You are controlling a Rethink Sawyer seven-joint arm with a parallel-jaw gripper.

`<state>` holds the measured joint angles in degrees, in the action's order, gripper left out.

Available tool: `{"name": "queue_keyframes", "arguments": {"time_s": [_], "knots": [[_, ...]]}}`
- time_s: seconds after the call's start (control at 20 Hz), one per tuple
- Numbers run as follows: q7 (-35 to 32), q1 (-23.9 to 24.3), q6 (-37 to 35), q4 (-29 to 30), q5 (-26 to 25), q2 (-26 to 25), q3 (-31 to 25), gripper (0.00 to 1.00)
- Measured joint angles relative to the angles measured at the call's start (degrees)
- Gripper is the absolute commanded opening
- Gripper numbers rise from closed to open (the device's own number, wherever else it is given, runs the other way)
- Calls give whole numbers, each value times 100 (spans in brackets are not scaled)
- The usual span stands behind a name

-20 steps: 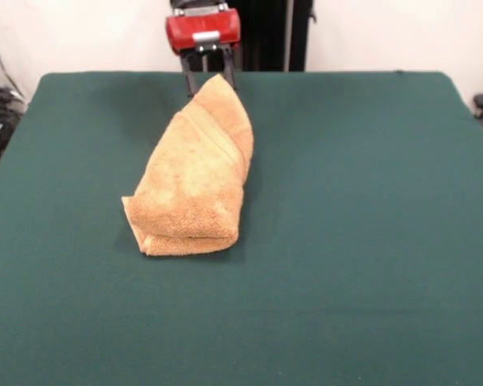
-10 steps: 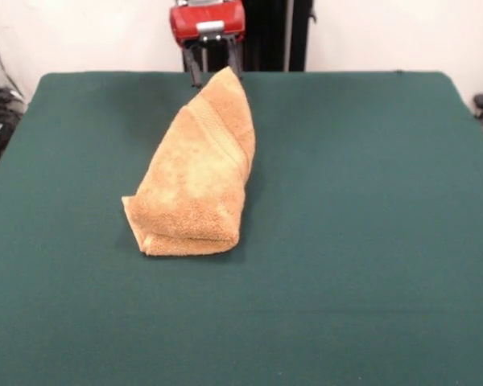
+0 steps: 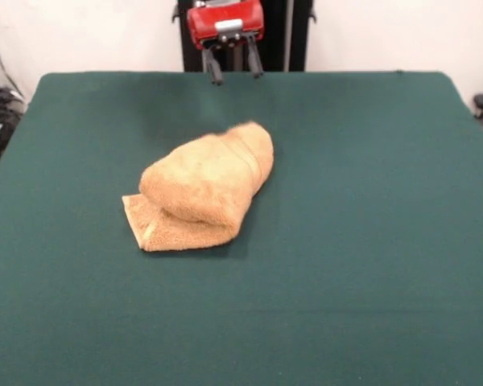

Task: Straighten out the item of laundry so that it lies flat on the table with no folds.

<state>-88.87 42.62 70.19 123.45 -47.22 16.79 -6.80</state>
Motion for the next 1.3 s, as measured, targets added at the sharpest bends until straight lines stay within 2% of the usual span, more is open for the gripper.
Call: {"name": "queue_keyframes", "arguments": {"time_s": [0.25, 0.65, 0.8, 1.05, 1.1, 1.3], "knots": [[0, -241, 90, -197, 205, -355, -2, 100], [0, -455, 89, -692, 256, -887, -2, 100], [0, -507, 6, -764, 291, -904, -2, 100], [-1, -608, -1017, -775, 231, -630, -7, 100], [-8, -596, -1625, -775, 79, -454, -37, 100], [-14, -416, -2825, -765, -382, -105, -239, 100]]}}
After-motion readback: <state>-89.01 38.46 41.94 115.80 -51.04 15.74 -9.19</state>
